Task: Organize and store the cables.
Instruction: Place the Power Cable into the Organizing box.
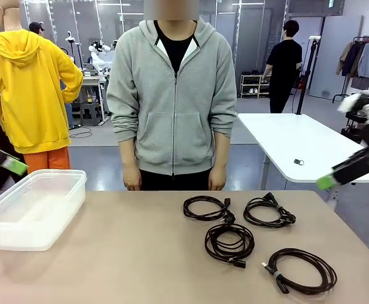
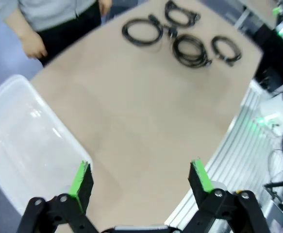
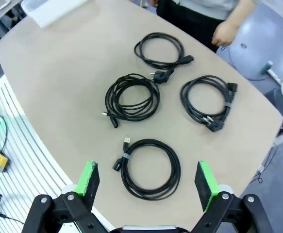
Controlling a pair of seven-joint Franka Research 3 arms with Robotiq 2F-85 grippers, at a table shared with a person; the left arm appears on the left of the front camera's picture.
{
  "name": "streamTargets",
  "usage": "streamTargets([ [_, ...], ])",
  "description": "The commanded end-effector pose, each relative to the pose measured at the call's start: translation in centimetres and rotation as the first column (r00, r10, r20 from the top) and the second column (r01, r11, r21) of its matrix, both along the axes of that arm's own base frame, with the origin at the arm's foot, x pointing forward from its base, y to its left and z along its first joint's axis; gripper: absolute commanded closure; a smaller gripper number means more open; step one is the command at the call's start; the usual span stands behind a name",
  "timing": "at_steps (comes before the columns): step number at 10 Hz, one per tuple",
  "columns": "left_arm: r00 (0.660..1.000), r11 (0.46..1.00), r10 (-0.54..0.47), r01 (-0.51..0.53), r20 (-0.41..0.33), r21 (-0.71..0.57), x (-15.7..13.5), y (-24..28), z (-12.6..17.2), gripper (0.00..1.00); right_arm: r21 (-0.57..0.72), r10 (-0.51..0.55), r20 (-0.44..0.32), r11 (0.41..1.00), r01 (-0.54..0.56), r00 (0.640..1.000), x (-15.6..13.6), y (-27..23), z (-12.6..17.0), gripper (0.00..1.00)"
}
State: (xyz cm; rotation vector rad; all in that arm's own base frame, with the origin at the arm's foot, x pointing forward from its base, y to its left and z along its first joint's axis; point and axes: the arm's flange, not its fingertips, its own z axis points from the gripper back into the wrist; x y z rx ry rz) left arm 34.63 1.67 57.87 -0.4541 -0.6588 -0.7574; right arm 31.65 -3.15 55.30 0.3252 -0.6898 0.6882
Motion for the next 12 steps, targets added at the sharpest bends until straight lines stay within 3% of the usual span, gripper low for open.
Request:
streamTargets([
  [1, 0.998, 0.995, 0.007, -0.002, 0.056, -0.099, -1.7, 2.9, 0.4, 0.0, 0.067, -0.037, 0.035, 0.997, 0.035, 0.999, -3.4, -3.1, -1.2, 0.0],
  [2, 0.996, 0.993, 0.03, -0.02, 0.087, -0.115, -2.6, 4.4, 0.6, 0.0, 0.097, -0.077, 0.04, 0.993, 0.073, 0.996, -4.5, -4.8, -1.2, 0.0],
  [6, 0.99, 0.985, 0.103, -0.088, 0.092, -0.148, -4.2, 7.1, 0.1, 0.0, 0.177, -0.189, 0.025, 0.967, 0.182, 0.982, -7.1, -8.5, -2.3, 0.0],
  [12, 0.991, 0.984, 0.104, -0.09, 0.085, -0.152, -4.6, 6.7, 0.1, 0.0, 0.157, -0.207, 0.017, 0.967, 0.202, 0.978, -8.2, -8.8, -2.6, 0.0],
])
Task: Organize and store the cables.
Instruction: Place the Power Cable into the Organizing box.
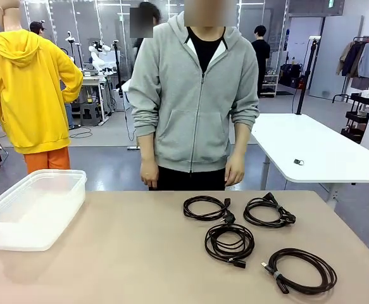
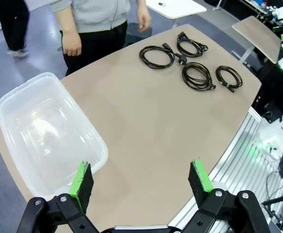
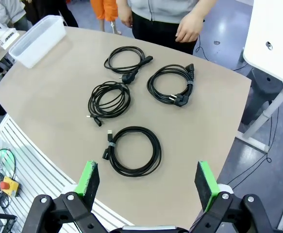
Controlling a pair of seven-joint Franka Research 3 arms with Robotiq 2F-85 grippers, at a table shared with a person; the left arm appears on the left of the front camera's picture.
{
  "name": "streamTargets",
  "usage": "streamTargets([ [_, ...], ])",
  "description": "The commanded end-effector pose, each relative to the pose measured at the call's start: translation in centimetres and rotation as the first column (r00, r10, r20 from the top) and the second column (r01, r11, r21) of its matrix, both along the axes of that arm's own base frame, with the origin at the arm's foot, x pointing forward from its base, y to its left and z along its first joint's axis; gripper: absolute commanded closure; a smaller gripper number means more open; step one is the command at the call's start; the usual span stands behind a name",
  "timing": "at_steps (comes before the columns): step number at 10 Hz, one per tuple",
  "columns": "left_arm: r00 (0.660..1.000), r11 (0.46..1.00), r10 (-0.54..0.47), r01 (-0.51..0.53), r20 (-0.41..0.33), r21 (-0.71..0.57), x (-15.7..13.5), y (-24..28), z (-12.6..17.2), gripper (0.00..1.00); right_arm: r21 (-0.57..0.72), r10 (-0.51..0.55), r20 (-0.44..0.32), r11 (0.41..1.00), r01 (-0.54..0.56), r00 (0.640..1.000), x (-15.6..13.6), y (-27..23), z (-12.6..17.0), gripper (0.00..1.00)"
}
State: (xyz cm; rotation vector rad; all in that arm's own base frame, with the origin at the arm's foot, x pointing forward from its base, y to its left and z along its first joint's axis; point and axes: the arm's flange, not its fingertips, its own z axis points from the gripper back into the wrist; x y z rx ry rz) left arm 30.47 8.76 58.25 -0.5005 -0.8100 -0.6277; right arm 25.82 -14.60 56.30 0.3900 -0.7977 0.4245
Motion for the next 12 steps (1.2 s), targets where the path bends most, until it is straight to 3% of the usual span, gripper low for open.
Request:
streamTargets([
  [1, 1.0, 1.0, -0.014, 0.014, 0.006, -0.02, -0.4, -0.4, -0.5, 0.0, -0.021, 0.014, 0.008, 1.0, -0.014, 1.0, -2.3, 2.7, -3.5, 0.0],
  [2, 1.0, 0.999, -0.028, 0.028, -0.01, -0.027, -0.6, -0.5, -0.6, 0.0, -0.035, 0.028, 0.006, 0.999, -0.028, 1.0, -2.1, 2.9, -3.3, 0.0],
  [3, 1.0, 1.0, -0.001, 0.001, -0.002, -0.003, 0.0, 0.0, -0.1, 0.0, -0.003, 0.003, 0.0, 1.0, -0.003, 1.0, 0.0, 0.1, 0.1, 0.0],
  [12, 1.0, 1.0, -0.001, 0.001, -0.002, -0.003, 0.0, 0.0, -0.1, 0.0, -0.003, 0.003, 0.0, 1.0, -0.003, 1.0, 0.0, 0.1, 0.1, 0.0],
])
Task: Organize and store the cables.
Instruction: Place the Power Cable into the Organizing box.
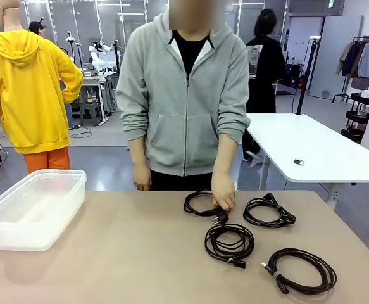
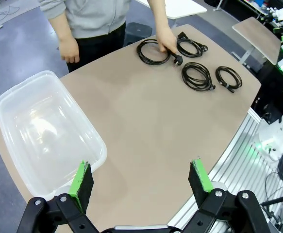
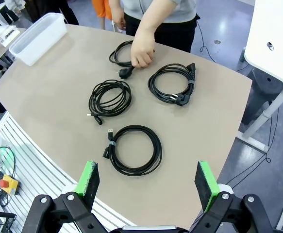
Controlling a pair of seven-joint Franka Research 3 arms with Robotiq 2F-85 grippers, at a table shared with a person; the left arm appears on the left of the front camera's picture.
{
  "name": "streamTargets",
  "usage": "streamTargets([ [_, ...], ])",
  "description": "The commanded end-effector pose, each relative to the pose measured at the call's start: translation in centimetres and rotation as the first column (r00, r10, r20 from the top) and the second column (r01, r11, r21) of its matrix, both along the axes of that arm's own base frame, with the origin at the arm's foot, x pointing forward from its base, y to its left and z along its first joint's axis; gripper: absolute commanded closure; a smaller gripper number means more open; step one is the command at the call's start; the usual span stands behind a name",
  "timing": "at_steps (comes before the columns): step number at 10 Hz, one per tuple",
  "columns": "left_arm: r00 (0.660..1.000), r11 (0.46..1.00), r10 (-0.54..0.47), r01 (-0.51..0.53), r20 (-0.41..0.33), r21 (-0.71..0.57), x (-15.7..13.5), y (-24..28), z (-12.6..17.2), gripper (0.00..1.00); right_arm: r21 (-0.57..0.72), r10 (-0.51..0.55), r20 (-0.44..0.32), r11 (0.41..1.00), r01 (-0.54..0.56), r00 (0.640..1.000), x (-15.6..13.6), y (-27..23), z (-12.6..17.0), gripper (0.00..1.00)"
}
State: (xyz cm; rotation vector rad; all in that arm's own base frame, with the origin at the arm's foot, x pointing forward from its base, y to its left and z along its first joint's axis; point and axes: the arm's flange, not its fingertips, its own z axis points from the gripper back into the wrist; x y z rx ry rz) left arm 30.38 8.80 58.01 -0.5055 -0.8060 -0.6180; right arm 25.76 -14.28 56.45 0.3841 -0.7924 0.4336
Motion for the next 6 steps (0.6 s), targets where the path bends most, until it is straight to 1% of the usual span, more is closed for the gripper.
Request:
streamTargets([
  [1, 1.0, 1.0, -0.006, 0.006, 0.006, 0.003, 0.09, -0.09, 0.15, 0.0, 0.006, -0.003, 0.002, 1.0, 0.003, 1.0, 0.03, -0.18, -0.08, 0.0],
  [6, 1.0, 1.0, -0.006, 0.006, 0.006, 0.003, 0.09, -0.09, 0.15, 0.0, 0.006, -0.003, 0.002, 1.0, 0.003, 1.0, 0.03, -0.18, -0.08, 0.0],
])
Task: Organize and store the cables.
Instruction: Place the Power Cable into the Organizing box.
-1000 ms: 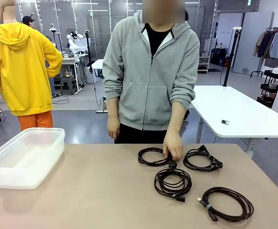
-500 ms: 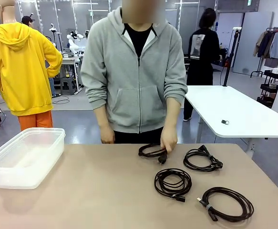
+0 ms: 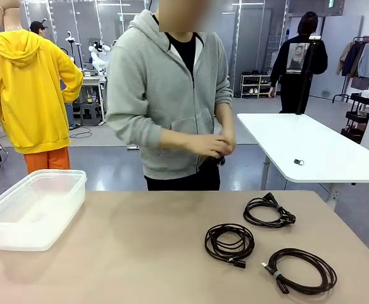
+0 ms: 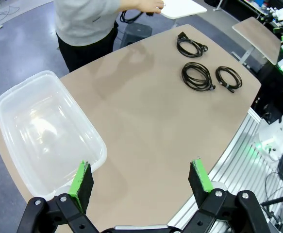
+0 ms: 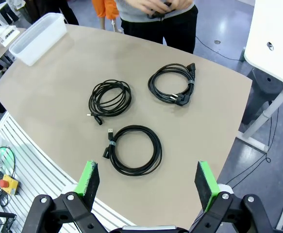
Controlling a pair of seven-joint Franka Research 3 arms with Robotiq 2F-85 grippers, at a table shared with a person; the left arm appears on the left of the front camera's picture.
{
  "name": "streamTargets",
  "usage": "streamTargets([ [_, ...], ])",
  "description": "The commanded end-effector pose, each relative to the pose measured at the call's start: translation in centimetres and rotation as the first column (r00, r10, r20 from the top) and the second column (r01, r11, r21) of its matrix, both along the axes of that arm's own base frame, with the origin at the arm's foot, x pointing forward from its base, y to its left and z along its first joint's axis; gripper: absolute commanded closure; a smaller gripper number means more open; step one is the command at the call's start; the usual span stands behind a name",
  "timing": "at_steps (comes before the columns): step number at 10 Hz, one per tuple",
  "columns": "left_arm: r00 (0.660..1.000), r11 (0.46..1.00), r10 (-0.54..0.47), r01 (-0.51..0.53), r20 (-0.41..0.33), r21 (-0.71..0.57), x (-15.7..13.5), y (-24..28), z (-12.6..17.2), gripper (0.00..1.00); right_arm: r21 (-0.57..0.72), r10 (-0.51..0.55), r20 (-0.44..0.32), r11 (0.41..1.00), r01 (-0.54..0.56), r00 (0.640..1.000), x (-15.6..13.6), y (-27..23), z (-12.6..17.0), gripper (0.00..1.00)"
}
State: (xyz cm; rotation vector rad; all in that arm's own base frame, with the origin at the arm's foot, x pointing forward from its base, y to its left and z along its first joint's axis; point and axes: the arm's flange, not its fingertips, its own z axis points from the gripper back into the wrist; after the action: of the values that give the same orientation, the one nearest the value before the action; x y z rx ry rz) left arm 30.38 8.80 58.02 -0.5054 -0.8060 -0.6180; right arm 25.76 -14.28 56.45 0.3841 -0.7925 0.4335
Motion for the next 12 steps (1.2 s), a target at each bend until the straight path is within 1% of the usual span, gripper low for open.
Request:
streamTargets([
  [1, 1.0, 1.0, -0.006, 0.006, 0.006, 0.002, 0.09, -0.08, 0.15, 0.0, 0.006, -0.003, 0.002, 1.0, 0.003, 1.0, 0.03, -0.18, -0.08, 0.0],
  [12, 1.0, 1.0, -0.006, 0.006, 0.006, 0.002, 0.09, -0.08, 0.15, 0.0, 0.0, 0.0, 0.0, 1.0, 0.0, 1.0, 0.0, 0.0, 0.0, 0.0],
])
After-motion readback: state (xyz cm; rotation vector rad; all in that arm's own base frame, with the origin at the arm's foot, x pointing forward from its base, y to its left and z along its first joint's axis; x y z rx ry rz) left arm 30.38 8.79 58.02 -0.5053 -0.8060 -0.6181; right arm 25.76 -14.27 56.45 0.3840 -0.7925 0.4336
